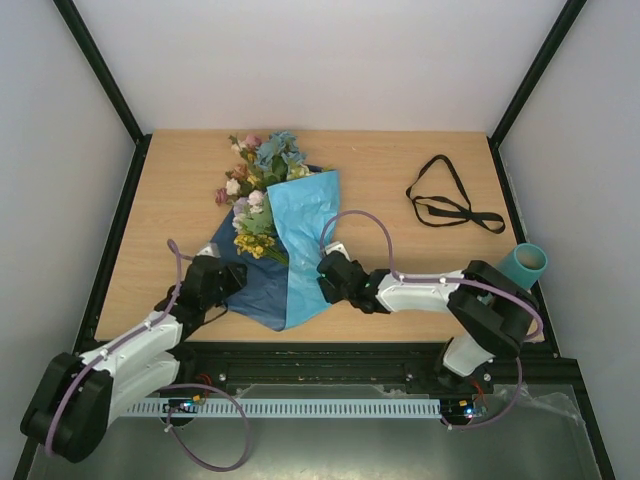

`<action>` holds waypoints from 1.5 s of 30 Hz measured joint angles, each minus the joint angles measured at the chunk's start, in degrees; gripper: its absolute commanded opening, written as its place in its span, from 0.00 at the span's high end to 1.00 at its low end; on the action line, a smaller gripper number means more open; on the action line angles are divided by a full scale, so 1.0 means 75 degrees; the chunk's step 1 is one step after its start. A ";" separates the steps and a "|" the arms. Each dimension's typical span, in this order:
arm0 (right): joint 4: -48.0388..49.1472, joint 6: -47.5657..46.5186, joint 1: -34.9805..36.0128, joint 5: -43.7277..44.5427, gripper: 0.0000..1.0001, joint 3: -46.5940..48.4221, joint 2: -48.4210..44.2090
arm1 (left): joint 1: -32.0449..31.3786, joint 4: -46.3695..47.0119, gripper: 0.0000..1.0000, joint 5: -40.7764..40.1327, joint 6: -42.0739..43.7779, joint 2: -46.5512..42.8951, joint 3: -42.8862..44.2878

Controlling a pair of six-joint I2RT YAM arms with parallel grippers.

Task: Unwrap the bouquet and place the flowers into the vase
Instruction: Unfold the wrapping paper at the center of the board.

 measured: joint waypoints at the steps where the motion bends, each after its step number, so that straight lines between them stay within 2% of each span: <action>1: 0.0044 0.0038 -0.0064 -0.0026 0.34 0.0026 0.0082 | 0.0233 0.0128 0.61 0.0000 0.0070 0.0099 -0.0023; 6: 0.0201 0.0087 -0.0221 -0.0079 0.34 0.0329 0.0469 | 0.1093 0.0472 0.64 0.0044 0.0216 0.0927 -0.0070; 15: 0.0364 0.0067 -0.0367 -0.0055 0.35 0.1673 0.1652 | 0.1754 0.1177 0.65 -0.0096 0.0187 0.2355 0.0373; 21: 0.0670 -0.0134 -0.0641 -0.0026 0.36 0.2244 0.2162 | 0.2253 0.1212 0.61 -0.0915 0.0099 0.3010 0.0857; 28: 0.0466 -0.0353 -0.0720 0.0079 0.36 0.2439 0.2098 | 0.2273 0.0440 0.48 -0.1518 0.0213 0.2241 0.0953; 32: 0.0105 -0.0323 -0.0708 -0.0108 0.36 0.2495 0.1728 | 0.2259 0.0361 0.40 -0.0976 0.0670 0.1303 0.1040; 37: 0.0082 -0.0498 -0.0434 -0.0251 0.31 0.2675 0.1300 | 0.2197 0.0420 0.38 0.0082 0.1265 0.0277 0.1049; 45: 0.0536 -0.2480 0.0848 0.0114 0.22 0.2430 0.1177 | 0.2151 0.0941 0.38 0.0892 0.1673 0.0146 0.0335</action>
